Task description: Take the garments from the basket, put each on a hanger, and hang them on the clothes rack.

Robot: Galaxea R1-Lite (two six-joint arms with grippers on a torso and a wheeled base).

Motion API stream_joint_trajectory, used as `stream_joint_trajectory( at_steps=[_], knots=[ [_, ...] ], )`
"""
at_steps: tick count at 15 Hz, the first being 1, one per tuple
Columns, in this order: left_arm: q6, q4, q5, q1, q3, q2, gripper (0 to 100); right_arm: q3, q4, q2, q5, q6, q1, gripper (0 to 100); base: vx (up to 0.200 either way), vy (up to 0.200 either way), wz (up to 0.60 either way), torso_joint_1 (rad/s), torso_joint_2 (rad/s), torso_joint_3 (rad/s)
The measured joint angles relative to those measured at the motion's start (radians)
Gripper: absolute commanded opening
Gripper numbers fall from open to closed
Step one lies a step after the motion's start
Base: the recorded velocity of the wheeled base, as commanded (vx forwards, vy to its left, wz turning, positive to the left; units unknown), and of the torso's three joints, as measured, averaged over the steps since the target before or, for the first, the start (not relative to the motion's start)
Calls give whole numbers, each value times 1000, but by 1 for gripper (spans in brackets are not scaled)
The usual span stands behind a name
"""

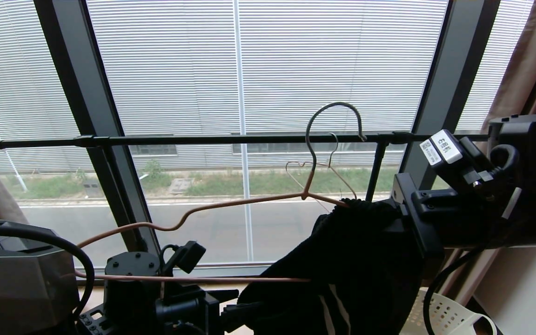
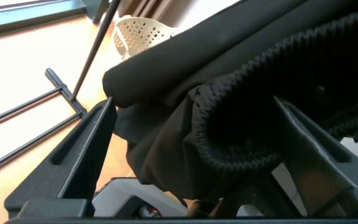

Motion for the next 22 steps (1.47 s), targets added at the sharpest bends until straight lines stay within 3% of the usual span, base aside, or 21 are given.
stream_joint_trajectory(
  at_steps=[7, 13, 18, 22],
  knots=[
    [-1, -60, 31, 19, 5, 1, 0, 22, -1, -6, 0, 0, -16, 0, 0, 0, 0, 0, 0, 0],
    [63, -65, 43, 131, 14, 2, 0, 113, -3, -15, -11, -1, -108, 0, 0, 0, 0, 0, 0, 0],
    [81, -64, 42, 185, 0, 3, 0, 234, -196, 25, -58, -6, -166, 0, 0, 0, 0, 0, 0, 0],
    [83, -63, 43, 202, -6, 8, 0, 274, -232, 70, -137, -19, -173, 0, 0, 0, 0, 0, 0, 0]
  ],
)
